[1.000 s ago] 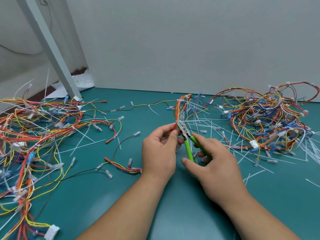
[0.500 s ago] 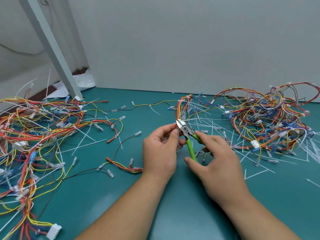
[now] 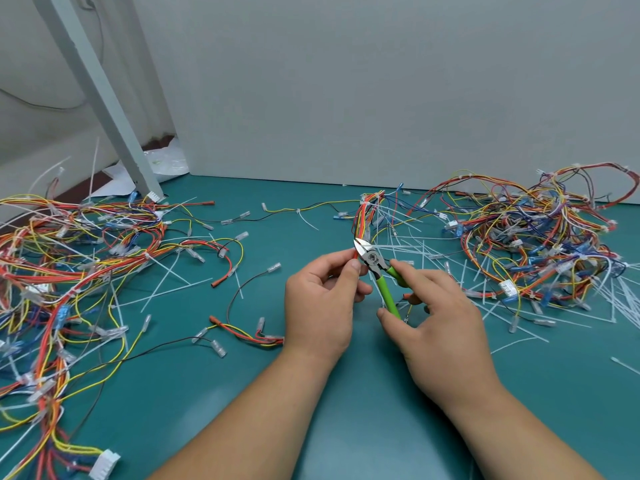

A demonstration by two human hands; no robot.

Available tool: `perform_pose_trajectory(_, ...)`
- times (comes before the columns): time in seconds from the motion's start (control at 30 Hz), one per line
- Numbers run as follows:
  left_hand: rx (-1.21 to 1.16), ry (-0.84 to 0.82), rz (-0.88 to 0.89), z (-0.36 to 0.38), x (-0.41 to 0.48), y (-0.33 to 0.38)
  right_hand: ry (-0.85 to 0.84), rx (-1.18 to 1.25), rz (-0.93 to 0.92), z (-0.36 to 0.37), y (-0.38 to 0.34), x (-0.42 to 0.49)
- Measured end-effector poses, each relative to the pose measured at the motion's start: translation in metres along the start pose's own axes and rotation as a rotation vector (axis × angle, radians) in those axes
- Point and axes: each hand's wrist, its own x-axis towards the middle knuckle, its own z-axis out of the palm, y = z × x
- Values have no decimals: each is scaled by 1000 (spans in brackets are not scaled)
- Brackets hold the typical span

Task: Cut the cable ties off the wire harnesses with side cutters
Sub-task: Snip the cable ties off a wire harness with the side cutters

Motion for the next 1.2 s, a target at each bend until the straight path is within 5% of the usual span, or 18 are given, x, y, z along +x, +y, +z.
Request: perform_pose_trajectory(1.2,8,-29,-12,1,-1,0,-32,-16,-9,-2,-3,2)
